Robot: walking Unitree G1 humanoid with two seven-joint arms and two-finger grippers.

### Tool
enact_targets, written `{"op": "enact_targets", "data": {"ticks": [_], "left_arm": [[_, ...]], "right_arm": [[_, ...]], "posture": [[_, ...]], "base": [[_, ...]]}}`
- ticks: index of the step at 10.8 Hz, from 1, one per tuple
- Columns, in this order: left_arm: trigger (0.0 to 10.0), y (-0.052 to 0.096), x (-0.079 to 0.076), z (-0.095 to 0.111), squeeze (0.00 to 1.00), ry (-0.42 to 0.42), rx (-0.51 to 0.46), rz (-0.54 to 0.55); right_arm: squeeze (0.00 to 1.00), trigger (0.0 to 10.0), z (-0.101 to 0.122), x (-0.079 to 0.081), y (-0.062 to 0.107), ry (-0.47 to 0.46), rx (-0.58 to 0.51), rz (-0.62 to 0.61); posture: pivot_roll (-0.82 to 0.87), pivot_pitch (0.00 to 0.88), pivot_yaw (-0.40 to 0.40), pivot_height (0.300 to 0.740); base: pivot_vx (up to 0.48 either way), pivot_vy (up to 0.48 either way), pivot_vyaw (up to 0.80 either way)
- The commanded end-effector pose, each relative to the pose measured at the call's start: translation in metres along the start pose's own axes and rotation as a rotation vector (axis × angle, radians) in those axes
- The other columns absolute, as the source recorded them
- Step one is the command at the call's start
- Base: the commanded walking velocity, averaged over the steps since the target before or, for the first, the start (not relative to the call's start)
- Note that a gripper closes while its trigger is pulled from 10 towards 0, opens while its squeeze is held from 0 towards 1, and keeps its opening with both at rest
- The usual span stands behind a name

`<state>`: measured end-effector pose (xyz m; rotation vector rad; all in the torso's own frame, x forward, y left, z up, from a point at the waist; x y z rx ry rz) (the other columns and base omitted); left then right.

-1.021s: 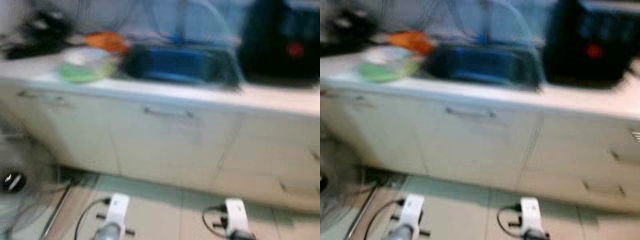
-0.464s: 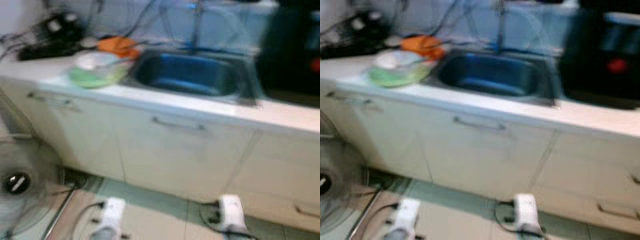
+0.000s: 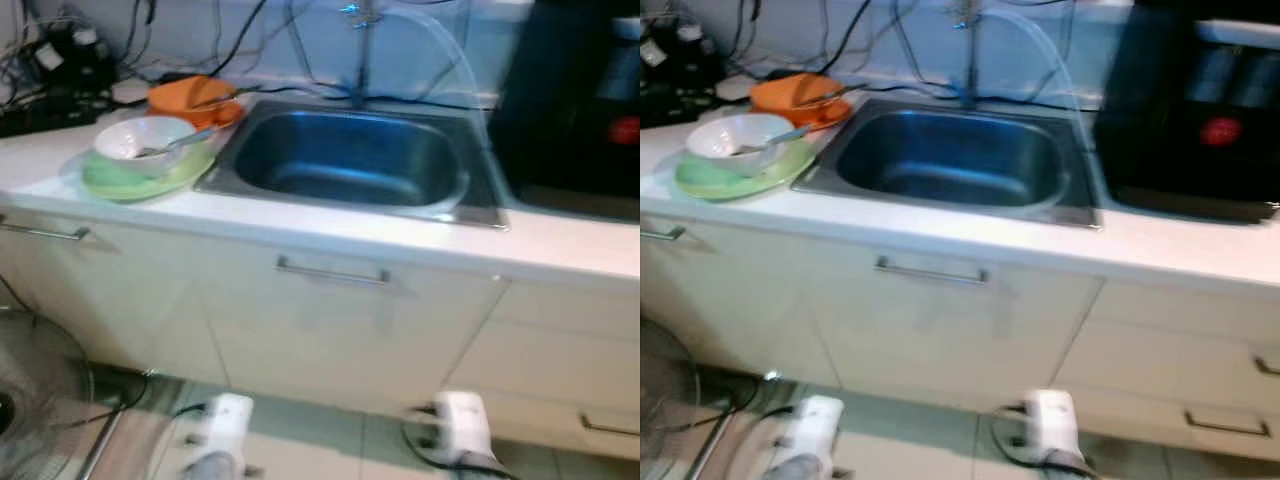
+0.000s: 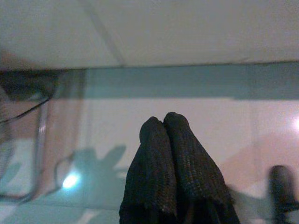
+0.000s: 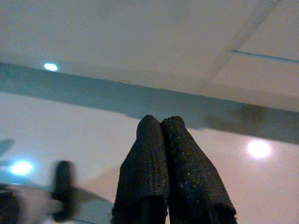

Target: Kitchen organization

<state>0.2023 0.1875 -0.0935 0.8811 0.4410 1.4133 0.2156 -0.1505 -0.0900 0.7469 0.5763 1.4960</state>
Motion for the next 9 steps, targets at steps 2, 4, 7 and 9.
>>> {"op": "enact_targets", "data": {"ticks": [2,4,7,9], "left_arm": [[10.0,-0.001,-0.011,0.009,0.0,0.011,-0.03,-0.024],[10.0,-0.001,-0.002,0.008,0.0,-0.006,-0.036,0.021],[10.0,0.001,0.015,0.008,0.0,-0.101,-0.072,0.115],[10.0,0.005,0.048,0.0,0.0,-0.229,-0.034,0.284]], "right_arm": [[0.0,10.0,-0.003,-0.015,0.002,0.012,0.011,-0.037],[0.0,10.0,-0.001,-0.017,0.003,0.03,-0.001,-0.052],[0.0,10.0,0.012,-0.034,0.005,0.044,-0.08,-0.1],[0.0,10.0,0.033,-0.063,0.01,0.09,-0.161,-0.207]], "posture": [[0.05,0.0,-0.009,0.74],[0.05,0.0,-0.009,0.74],[0.05,0.0,-0.008,0.74],[0.04,0.0,-0.005,0.74]], "base": [[0.0,0.0,0.0],[0.0,0.0,0.0],[0.0,0.0,0.0],[0.0,0.0,0.0]]}}
Point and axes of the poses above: a point about 5 cm out from each wrist's last joint towards the gripper, its own y axis pointing back from the gripper into the wrist, its own z axis along the axis of the wrist's last joint, x = y × z, the point moved 2 cm from there along -y, pointing out of the wrist towards the gripper, and after that the axes turned 4 degrees about -y, right-handed, at the moved point
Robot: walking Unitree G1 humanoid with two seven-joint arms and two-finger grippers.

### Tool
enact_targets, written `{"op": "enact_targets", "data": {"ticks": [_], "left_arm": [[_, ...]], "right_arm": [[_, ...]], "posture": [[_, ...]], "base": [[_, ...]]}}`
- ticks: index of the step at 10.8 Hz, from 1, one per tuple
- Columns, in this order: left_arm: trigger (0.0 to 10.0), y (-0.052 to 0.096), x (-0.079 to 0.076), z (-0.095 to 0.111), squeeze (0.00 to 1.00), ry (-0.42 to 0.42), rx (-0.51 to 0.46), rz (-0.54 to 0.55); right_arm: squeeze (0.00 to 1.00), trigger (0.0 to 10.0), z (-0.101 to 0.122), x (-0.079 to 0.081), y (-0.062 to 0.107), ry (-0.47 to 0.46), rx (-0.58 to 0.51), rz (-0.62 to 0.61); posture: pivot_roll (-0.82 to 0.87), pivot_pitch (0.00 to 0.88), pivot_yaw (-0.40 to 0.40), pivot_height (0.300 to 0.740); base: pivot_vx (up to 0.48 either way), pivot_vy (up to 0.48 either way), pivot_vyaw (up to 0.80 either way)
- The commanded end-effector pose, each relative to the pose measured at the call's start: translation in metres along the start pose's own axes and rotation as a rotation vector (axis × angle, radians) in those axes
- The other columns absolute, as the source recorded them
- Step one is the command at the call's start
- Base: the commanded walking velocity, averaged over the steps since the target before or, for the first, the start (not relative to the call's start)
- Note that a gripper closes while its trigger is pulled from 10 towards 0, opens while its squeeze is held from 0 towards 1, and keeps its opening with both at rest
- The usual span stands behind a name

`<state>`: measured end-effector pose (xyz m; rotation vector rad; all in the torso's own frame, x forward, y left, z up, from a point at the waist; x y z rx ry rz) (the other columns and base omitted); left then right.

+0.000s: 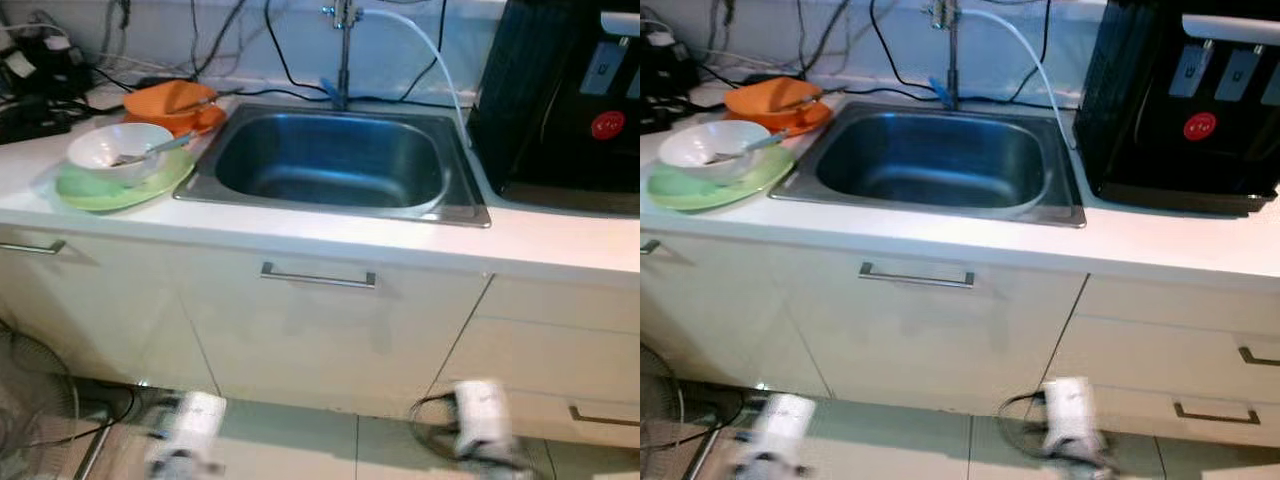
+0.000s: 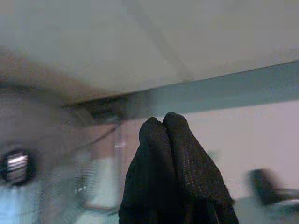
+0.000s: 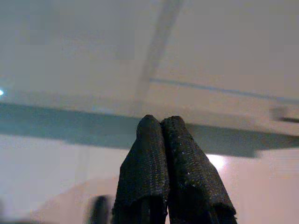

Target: Kitchen organization

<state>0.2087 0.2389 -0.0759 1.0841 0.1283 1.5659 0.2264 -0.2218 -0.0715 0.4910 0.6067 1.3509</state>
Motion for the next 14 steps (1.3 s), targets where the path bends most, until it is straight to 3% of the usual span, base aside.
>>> {"op": "enact_targets", "data": {"ticks": [1,3,5,6,8,11,13,14], "left_arm": [[10.0,0.0,0.011,-0.008,0.0,-0.001,0.027,0.054],[10.0,-0.004,0.01,0.015,0.0,0.144,-0.083,-0.02],[10.0,0.0,-0.007,0.05,0.0,0.22,-0.264,-0.145],[10.0,0.005,-0.008,0.075,0.0,0.241,-0.415,-0.153],[10.0,0.02,0.009,0.092,0.0,0.279,-0.594,-0.064],[10.0,0.048,0.043,0.073,0.0,0.335,-0.662,0.08],[10.0,0.066,0.055,0.089,0.0,0.304,-0.739,0.122],[10.0,0.075,0.064,0.109,0.0,0.321,-0.795,0.157]], "right_arm": [[0.0,10.0,0.01,-0.015,-0.002,0.024,-0.031,-0.053],[0.0,10.0,0.014,-0.018,-0.002,0.009,-0.042,-0.009],[0.0,10.0,0.025,0.005,-0.003,0.006,-0.114,0.092],[0.0,10.0,0.042,0.016,-0.003,-0.034,-0.211,0.127],[0.0,10.0,0.078,0.032,0.004,-0.09,-0.414,0.192],[0.0,10.0,0.105,0.011,0.024,-0.058,-0.599,0.132],[0.0,10.0,0.122,-0.003,0.041,-0.106,-0.676,0.087],[0.0,10.0,0.133,-0.002,0.054,-0.112,-0.72,0.088]], "posture": [[0.05,0.0,-0.009,0.74],[0.05,0.0,-0.013,0.74],[0.04,0.0,-0.017,0.74],[0.03,0.0,-0.014,0.74],[0.01,0.0,-0.02,0.74],[0.01,0.0,-0.036,0.74],[0.01,0.003,-0.044,0.74],[0.01,0.011,-0.045,0.74]], "base": [[0.0,0.0,0.0],[0.0,0.0,0.0],[0.0,0.0,0.0],[0.0,0.0,0.0],[0.0,0.0,0.0],[0.0,0.0,0.0],[0.0,0.0,0.0],[0.0,0.0,0.0]]}}
Point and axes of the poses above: a point about 5 cm out from each wrist's last joint towards the gripper, its own y axis pointing back from the gripper into the wrist, its own z axis along the axis of the wrist's last joint, x = y × z, the point moved 2 cm from there along -y, pointing out of the wrist towards the gripper, and after that the axes turned 4 degrees about -y, right-handed, at the moved point
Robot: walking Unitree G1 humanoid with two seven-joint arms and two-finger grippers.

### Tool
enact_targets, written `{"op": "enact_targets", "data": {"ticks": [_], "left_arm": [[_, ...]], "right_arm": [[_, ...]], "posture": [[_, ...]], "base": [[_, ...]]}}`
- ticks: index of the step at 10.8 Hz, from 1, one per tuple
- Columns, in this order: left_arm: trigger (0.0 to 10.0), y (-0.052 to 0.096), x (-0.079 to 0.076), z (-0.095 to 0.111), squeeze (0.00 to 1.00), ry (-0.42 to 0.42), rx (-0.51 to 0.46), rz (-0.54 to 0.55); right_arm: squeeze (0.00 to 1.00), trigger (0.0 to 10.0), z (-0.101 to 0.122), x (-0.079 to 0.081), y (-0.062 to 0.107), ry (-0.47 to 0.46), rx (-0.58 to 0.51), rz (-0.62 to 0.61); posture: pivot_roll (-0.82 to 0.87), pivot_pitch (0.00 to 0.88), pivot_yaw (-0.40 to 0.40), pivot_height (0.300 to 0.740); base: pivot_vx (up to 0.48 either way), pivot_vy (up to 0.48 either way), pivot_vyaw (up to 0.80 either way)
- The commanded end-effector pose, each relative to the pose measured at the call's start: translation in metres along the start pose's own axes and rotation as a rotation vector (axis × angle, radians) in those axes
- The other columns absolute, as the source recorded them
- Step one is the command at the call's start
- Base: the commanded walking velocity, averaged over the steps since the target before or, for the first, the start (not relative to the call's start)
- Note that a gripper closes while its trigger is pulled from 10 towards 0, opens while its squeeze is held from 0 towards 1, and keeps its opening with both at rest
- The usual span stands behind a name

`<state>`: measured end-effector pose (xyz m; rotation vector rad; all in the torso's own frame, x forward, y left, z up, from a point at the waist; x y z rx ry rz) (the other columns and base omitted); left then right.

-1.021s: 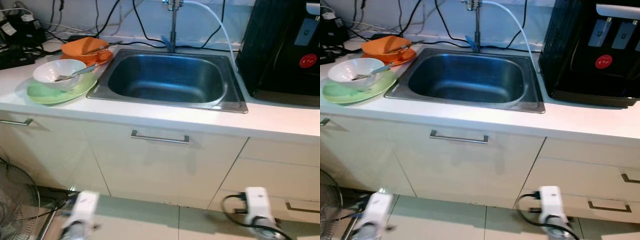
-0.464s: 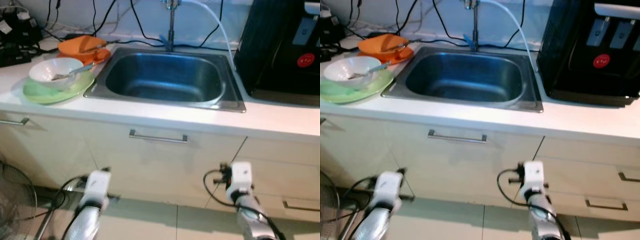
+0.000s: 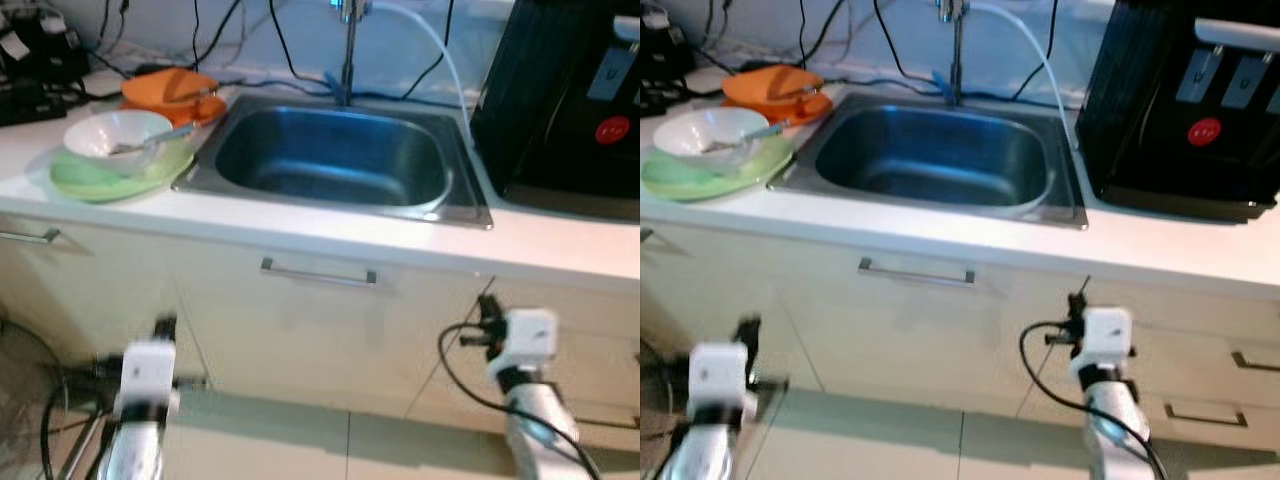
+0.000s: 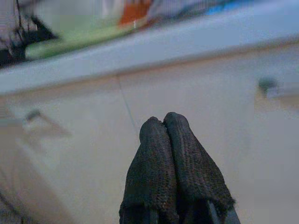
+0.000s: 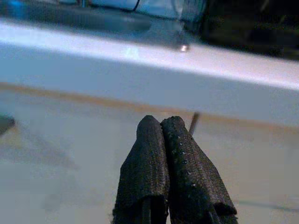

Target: Kitchen organization

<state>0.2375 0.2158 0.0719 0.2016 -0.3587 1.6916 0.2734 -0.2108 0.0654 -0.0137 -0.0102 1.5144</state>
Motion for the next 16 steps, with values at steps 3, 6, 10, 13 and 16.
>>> {"op": "enact_targets", "data": {"ticks": [3,6,10,13,16], "left_arm": [[10.0,-0.029,-0.009,0.052,0.0,0.001,-0.148,0.001],[10.0,-0.07,-0.02,0.096,0.0,0.028,-0.274,-0.004],[10.0,-0.104,-0.066,0.119,0.0,0.12,-0.283,-0.113],[10.0,-0.129,-0.08,0.117,0.0,0.197,-0.217,-0.186],[10.0,-0.131,-0.079,0.111,0.0,0.21,-0.204,-0.177]], "right_arm": [[0.0,10.0,0.042,0.005,-0.019,-0.016,-0.098,-0.021],[0.0,10.0,0.074,0.047,-0.049,-0.093,-0.179,0.064],[0.0,10.0,0.082,0.082,-0.075,-0.142,-0.172,0.114],[0.0,10.0,0.084,0.078,-0.092,-0.135,-0.164,0.078],[0.0,10.0,0.07,0.082,-0.093,-0.143,-0.127,0.073]], "posture": [[0.0,0.009,-0.048,0.74],[0.02,0.0,-0.046,0.74],[0.05,0.0,-0.049,0.74],[0.03,0.0,-0.032,0.74],[0.06,0.0,-0.04,0.74]], "base": [[0.0,0.0,0.0],[0.0,0.0,0.0],[0.0,0.0,0.0],[0.0,0.0,0.0],[0.0,0.0,0.0]]}}
Point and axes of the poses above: a point about 5 cm out from each wrist's last joint towards the gripper, its own y axis pointing back from the gripper into the wrist, its own z axis along the axis of the wrist's last joint, x = y × z, the point moved 2 cm from there along -y, pointing out of the wrist towards the gripper, and after that the axes turned 4 degrees about -y, right-handed, at the moved point
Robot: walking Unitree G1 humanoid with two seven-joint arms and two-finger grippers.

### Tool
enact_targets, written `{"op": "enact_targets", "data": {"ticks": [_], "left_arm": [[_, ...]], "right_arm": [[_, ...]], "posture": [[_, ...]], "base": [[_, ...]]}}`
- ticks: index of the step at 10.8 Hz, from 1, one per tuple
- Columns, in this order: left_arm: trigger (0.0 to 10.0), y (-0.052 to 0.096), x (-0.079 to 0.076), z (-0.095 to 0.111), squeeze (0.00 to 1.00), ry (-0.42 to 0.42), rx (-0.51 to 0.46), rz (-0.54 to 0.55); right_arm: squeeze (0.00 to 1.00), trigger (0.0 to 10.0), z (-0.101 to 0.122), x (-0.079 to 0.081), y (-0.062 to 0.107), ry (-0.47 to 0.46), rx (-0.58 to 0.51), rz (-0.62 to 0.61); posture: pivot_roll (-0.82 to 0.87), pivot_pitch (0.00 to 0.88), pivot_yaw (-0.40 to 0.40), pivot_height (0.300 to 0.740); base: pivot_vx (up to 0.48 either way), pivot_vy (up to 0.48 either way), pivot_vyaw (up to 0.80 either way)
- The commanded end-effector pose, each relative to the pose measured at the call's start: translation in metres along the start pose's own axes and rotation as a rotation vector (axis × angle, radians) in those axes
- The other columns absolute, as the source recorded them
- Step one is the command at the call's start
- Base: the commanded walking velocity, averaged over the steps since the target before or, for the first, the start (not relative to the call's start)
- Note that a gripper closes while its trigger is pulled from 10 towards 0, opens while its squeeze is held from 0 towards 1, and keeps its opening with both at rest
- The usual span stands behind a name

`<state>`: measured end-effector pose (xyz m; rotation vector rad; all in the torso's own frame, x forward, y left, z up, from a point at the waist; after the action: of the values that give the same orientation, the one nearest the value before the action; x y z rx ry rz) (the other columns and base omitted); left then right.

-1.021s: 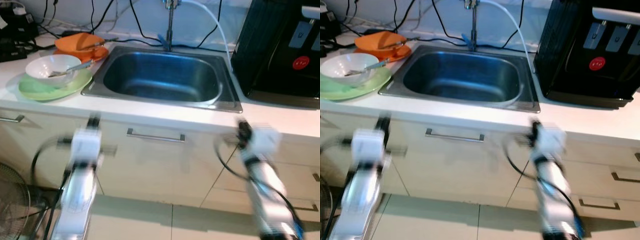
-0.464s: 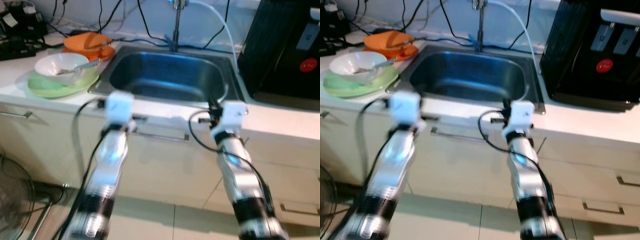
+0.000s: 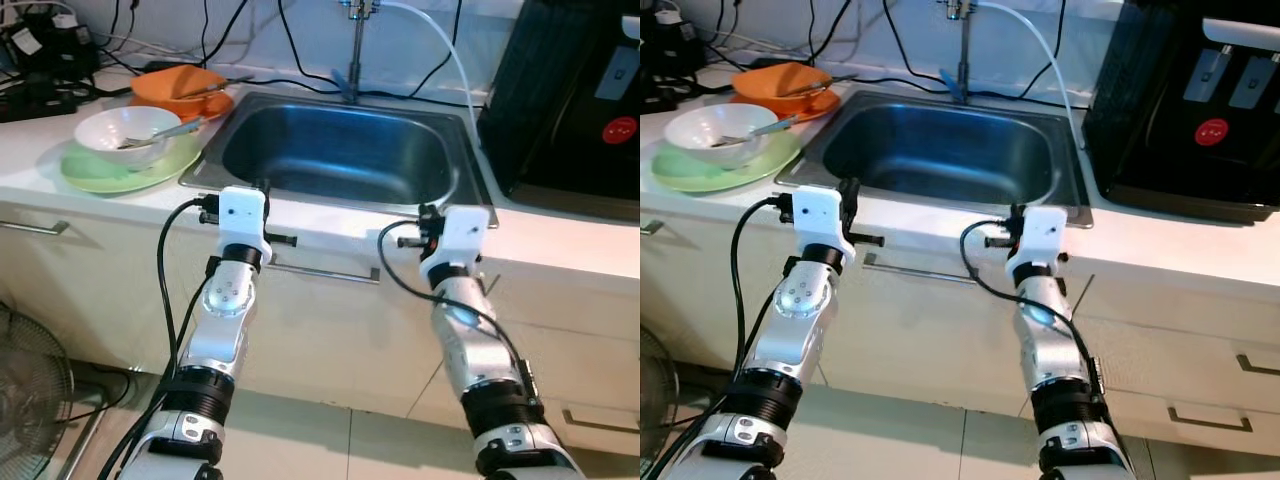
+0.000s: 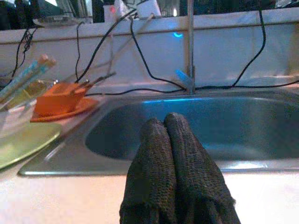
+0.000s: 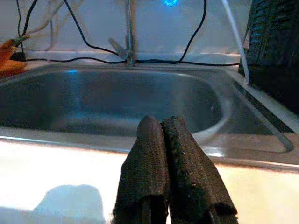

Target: Kitchen organization

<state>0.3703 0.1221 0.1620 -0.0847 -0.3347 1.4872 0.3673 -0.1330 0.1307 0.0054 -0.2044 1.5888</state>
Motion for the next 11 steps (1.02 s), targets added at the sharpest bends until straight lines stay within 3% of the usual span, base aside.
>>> {"op": "enact_targets", "data": {"ticks": [1,6,8,10,11], "left_arm": [[10.0,-0.0018,0.0009,-0.0018,0.0,0.007,0.009,0.002],[10.0,-0.0001,-0.0017,-0.0051,0.0,-0.012,0.017,-0.003],[10.0,0.002,-0.0036,-0.0059,0.0,-0.014,0.016,-0.007],[10.0,0.0037,-0.0035,-0.0069,0.0,-0.011,0.017,-0.004],[10.0,0.0044,-0.0038,-0.0075,0.0,-0.01,0.019,-0.005]], "right_arm": [[0.0,10.0,0.0036,-0.0014,-0.0035,0.0,-0.012,-0.002],[0.0,10.0,0.0011,-0.0067,-0.003,0.006,-0.01,-0.02],[0.0,10.0,-0.0008,-0.0056,-0.0022,-0.003,-0.002,-0.019],[0.0,10.0,-0.0029,-0.0046,-0.0024,-0.017,0.012,-0.014],[0.0,10.0,-0.0014,-0.0047,-0.0019,-0.008,-0.002,-0.012]], "posture": [[0.05,0.002,-0.047,0.74],[0.04,0.0,-0.037,0.74],[0.04,0.0,-0.035,0.74],[0.04,0.0,-0.035,0.74],[0.04,0.0,-0.036,0.74]], "base": [[0.0,0.0,0.0],[0.0,0.0,-0.24],[0.0,0.278,0.0],[0.0,0.304,-0.8],[0.0,0.307,0.0]]}}
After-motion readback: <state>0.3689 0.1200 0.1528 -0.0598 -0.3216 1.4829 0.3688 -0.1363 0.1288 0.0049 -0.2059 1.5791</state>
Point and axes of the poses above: a point about 5 cm out from each wrist's last joint towards the gripper, its own y axis pointing back from the gripper into the wrist, its own z axis along the axis of the wrist's last joint, x = y × z, the point moved 2 cm from there along -y, pointing out of the wrist towards the gripper, and after that the axes turned 4 degrees about -y, right-handed, at the moved point
